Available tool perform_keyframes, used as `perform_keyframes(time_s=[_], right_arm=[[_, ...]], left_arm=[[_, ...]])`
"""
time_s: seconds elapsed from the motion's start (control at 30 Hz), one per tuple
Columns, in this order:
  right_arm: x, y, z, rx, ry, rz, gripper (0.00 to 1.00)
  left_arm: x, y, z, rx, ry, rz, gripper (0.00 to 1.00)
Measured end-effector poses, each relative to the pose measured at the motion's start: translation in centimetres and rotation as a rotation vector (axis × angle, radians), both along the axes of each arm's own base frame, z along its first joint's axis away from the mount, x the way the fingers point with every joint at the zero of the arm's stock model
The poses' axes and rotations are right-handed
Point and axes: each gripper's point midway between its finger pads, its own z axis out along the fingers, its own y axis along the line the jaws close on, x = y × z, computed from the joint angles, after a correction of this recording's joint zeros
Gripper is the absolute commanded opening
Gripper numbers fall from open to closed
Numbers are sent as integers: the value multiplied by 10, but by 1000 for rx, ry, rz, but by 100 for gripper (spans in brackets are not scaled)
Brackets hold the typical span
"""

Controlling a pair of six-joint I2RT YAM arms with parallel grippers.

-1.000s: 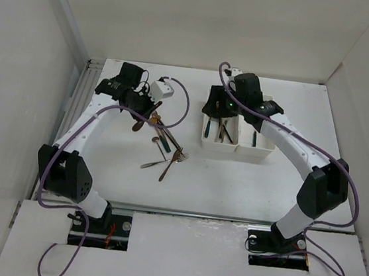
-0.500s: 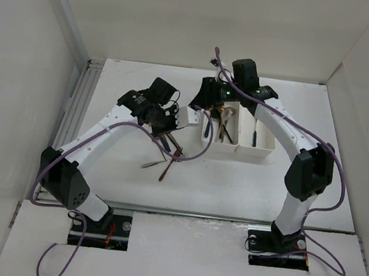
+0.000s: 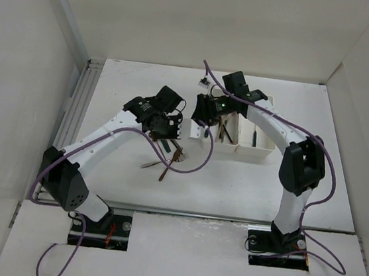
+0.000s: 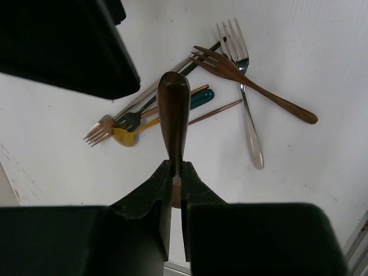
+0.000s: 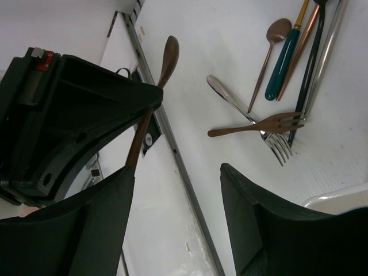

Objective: Sort the eating utensils into containers

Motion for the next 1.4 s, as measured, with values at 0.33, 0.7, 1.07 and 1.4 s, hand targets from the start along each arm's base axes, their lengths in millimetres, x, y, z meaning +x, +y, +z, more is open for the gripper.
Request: perform_keyframes(time_s=[0.33, 0.7, 1.07, 1.4], right_arm=[[-20, 12, -4, -2, 25, 52, 64], [-50, 18, -19, -42, 64, 128, 47], [-56, 17, -22, -42, 101, 135, 57], [-46, 25, -24, -36, 128, 121, 22]], left_arm=[[-8, -12, -7, 20, -3, -64, 0], [2, -10, -18, 60, -16, -50, 0], [2, -13, -18, 57, -23, -56, 0], [-4, -21, -18, 58, -22, -85, 0]])
